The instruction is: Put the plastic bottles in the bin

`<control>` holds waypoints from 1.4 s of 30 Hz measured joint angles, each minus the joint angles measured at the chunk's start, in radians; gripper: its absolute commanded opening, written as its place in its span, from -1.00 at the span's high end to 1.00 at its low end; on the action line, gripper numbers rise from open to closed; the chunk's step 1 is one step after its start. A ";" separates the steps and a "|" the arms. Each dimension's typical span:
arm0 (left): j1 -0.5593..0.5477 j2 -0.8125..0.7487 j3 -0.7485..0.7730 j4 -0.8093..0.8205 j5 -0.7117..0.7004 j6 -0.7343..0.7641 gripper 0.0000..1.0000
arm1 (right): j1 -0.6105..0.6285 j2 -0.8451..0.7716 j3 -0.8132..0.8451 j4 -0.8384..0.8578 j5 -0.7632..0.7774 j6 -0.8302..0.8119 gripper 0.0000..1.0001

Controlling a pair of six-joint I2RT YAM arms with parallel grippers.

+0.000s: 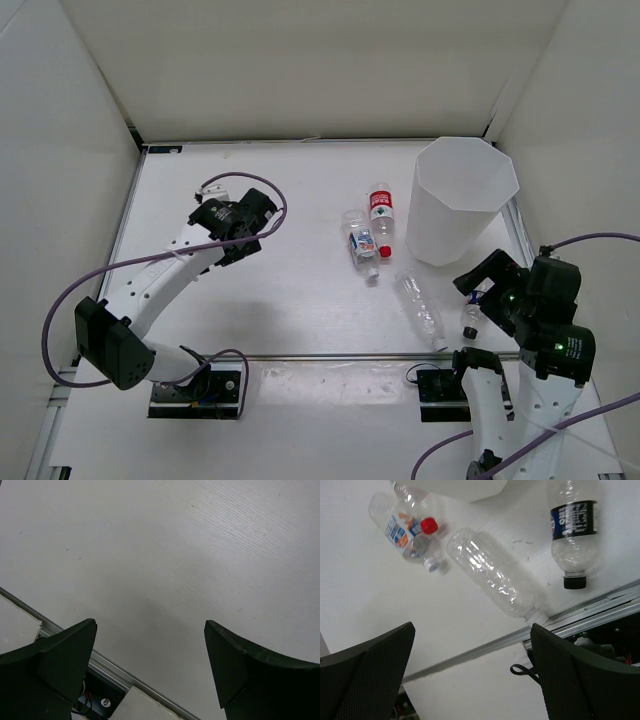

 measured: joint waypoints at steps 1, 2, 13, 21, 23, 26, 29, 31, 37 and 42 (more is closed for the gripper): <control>-0.002 0.000 0.000 0.000 0.000 0.000 -1.00 | 0.000 -0.005 -0.011 0.000 -0.024 -0.018 -1.00; -0.002 0.000 0.000 0.000 0.000 0.000 -1.00 | 0.000 -0.011 -0.025 -0.002 -0.048 -0.034 -1.00; -0.003 -0.005 -0.062 0.080 0.095 0.114 -1.00 | 0.002 0.037 -0.216 0.047 -0.220 -0.106 -1.00; -0.003 -0.007 -0.096 0.114 0.131 0.140 -1.00 | 0.014 0.097 -0.248 0.154 -0.225 -0.109 -1.00; -0.003 -0.007 -0.096 0.120 0.137 0.141 -1.00 | 0.021 0.099 -0.251 0.171 -0.220 -0.109 -1.00; -0.003 -0.007 -0.102 0.129 0.140 0.142 -1.00 | 0.024 0.084 -0.249 0.190 -0.189 -0.107 -1.00; -0.003 -0.007 -0.124 0.134 0.142 0.141 -1.00 | 0.024 0.071 -0.234 0.179 -0.134 -0.103 -1.00; -0.003 -0.007 -0.137 0.135 0.144 0.141 -1.00 | 0.024 0.071 -0.225 0.175 -0.105 -0.103 -1.00; -0.003 -0.008 -0.151 0.139 0.148 0.140 -1.00 | 0.039 0.156 -0.212 0.173 -0.029 -0.104 -1.00; -0.003 -0.009 -0.162 0.146 0.149 0.139 -1.00 | 0.182 0.293 -0.212 0.197 0.052 -0.100 -1.00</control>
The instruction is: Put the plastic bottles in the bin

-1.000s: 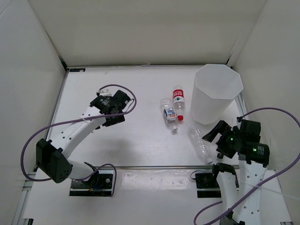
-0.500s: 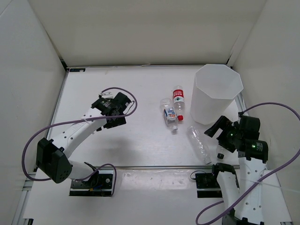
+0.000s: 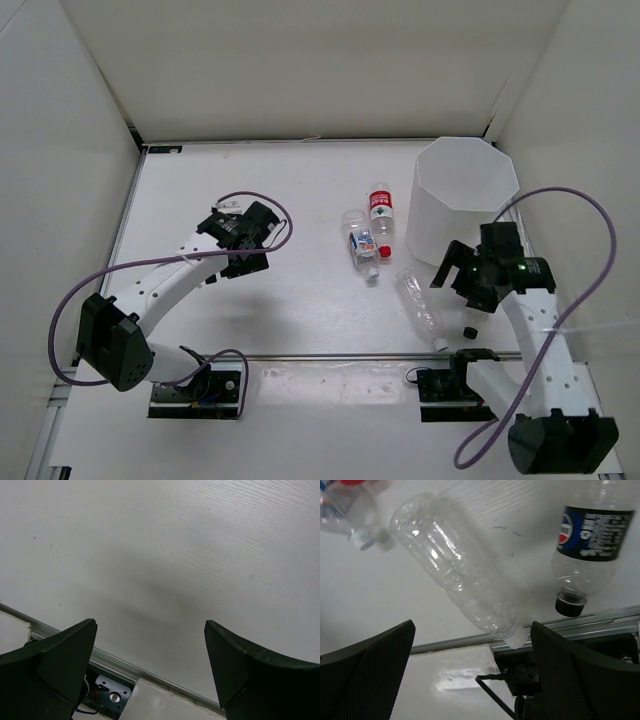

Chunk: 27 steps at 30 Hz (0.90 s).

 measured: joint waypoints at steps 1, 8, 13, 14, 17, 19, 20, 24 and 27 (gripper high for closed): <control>0.000 0.000 -0.002 0.002 0.000 0.000 -1.00 | 0.055 0.029 0.000 0.010 0.022 0.009 -1.00; 0.000 -0.001 -0.014 0.003 0.005 -0.011 -1.00 | 0.424 0.131 -0.002 0.076 0.224 0.095 -1.00; 0.000 -0.001 -0.018 0.002 0.004 -0.018 -1.00 | 0.581 0.180 -0.033 0.096 0.406 0.176 -1.00; 0.000 -0.001 -0.018 0.002 0.004 -0.018 -1.00 | 0.604 0.192 -0.038 0.094 0.439 0.190 -1.00; 0.000 -0.002 -0.026 0.001 0.003 -0.018 -1.00 | 0.665 0.247 -0.041 0.091 0.546 0.230 -1.00; 0.000 -0.002 -0.032 -0.003 0.002 -0.018 -1.00 | 0.688 0.290 -0.041 0.091 0.603 0.241 -1.00; 0.000 -0.002 -0.034 -0.004 0.001 -0.018 -1.00 | 0.692 0.317 -0.040 0.091 0.629 0.243 -1.00; 0.000 -0.002 -0.034 -0.004 -0.003 -0.018 -1.00 | 0.693 0.428 -0.026 0.098 0.697 0.237 -1.00; 0.000 -0.002 -0.035 -0.004 -0.008 -0.018 -1.00 | 0.695 0.483 -0.025 0.114 0.706 0.225 -1.00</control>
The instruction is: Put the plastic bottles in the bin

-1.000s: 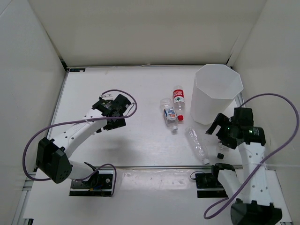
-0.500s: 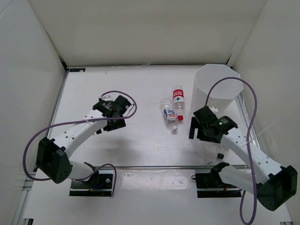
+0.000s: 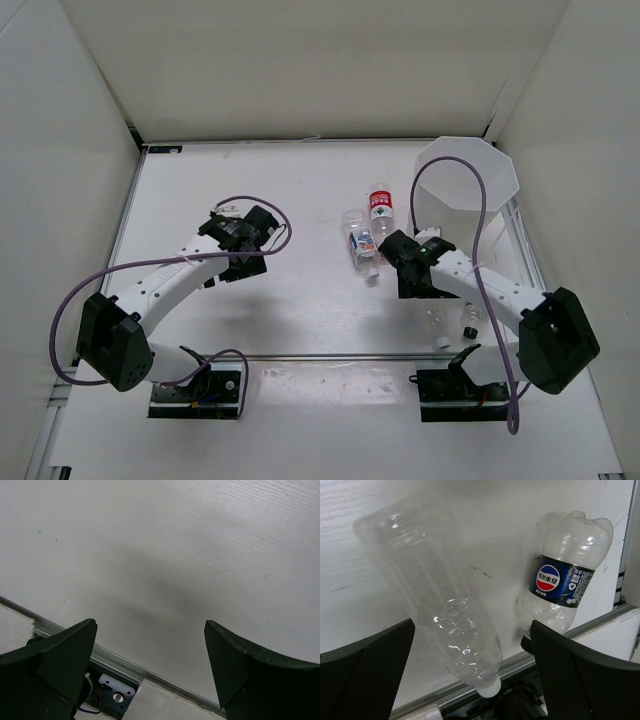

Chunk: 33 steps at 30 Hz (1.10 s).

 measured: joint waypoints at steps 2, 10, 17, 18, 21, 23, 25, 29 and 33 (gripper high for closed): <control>0.000 0.000 -0.002 0.000 -0.006 0.000 -1.00 | 0.001 0.026 0.000 0.011 0.002 -0.015 -1.00; 0.000 0.000 -0.013 -0.001 -0.015 0.000 -1.00 | 0.008 0.075 0.000 0.094 -0.037 -0.087 -1.00; 0.000 0.003 -0.015 -0.015 -0.035 -0.008 -1.00 | -0.010 0.163 0.019 0.106 -0.095 -0.092 -1.00; 0.000 0.003 -0.016 -0.015 -0.037 -0.011 -1.00 | -0.018 0.172 0.024 0.102 -0.102 -0.088 -1.00; 0.000 0.003 -0.024 -0.015 -0.040 -0.015 -1.00 | -0.045 0.181 0.035 0.087 -0.117 -0.064 -1.00; 0.000 0.004 -0.027 -0.017 -0.040 -0.018 -1.00 | -0.060 0.182 0.039 0.073 -0.126 -0.046 -1.00; 0.000 0.005 -0.028 -0.018 -0.040 -0.018 -1.00 | -0.066 0.182 0.039 0.064 -0.135 -0.035 -1.00; 0.000 0.010 -0.029 -0.020 -0.041 -0.025 -1.00 | -0.069 0.182 0.039 0.054 -0.163 -0.021 -0.85; 0.000 0.014 -0.029 -0.021 -0.041 -0.026 -1.00 | -0.069 0.182 0.037 0.061 -0.206 -0.020 -0.49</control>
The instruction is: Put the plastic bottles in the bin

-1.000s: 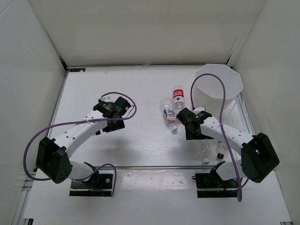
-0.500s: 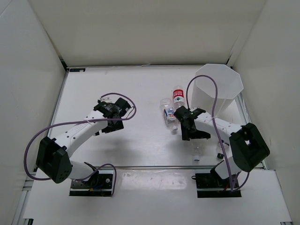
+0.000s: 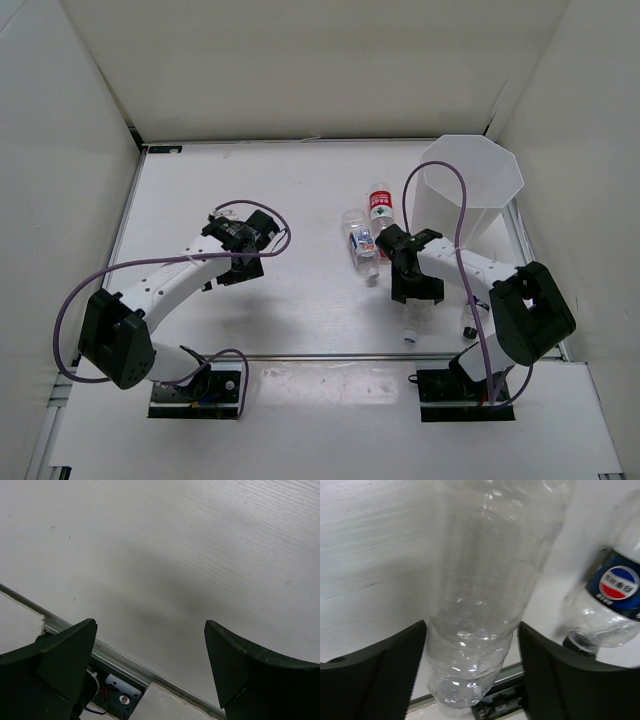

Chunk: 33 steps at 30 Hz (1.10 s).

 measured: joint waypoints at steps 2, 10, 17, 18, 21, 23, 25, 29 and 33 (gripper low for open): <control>0.000 0.001 0.000 -0.002 0.000 -0.002 -1.00 | 0.000 0.000 -0.009 0.013 -0.025 -0.002 -0.32; 0.000 0.004 0.000 -0.003 -0.005 -0.018 -1.00 | 0.002 -0.036 -0.015 0.011 -0.101 -0.012 0.54; 0.000 0.010 0.000 -0.018 -0.014 -0.032 -1.00 | 0.117 -0.082 0.122 -0.125 -0.166 -0.003 0.72; 0.000 0.010 0.000 -0.020 -0.017 -0.033 -1.00 | 0.138 -0.096 0.173 -0.151 -0.166 0.002 0.72; 0.000 0.010 0.000 -0.023 -0.022 -0.038 -1.00 | 0.196 -0.130 0.388 -0.240 -0.159 0.023 0.77; 0.002 0.010 0.000 -0.024 -0.026 -0.042 -1.00 | 0.211 -0.136 0.571 -0.288 -0.141 0.040 0.81; 0.002 0.010 0.000 -0.024 -0.030 -0.044 -1.00 | 0.212 -0.125 0.754 -0.338 -0.105 0.051 0.81; 0.002 0.012 0.000 -0.024 -0.037 -0.045 -1.00 | 0.200 -0.060 1.126 -0.376 0.051 0.034 0.85; 0.002 0.024 0.004 -0.030 -0.045 -0.045 -1.00 | 0.102 -0.046 1.235 -0.341 0.227 -0.073 0.93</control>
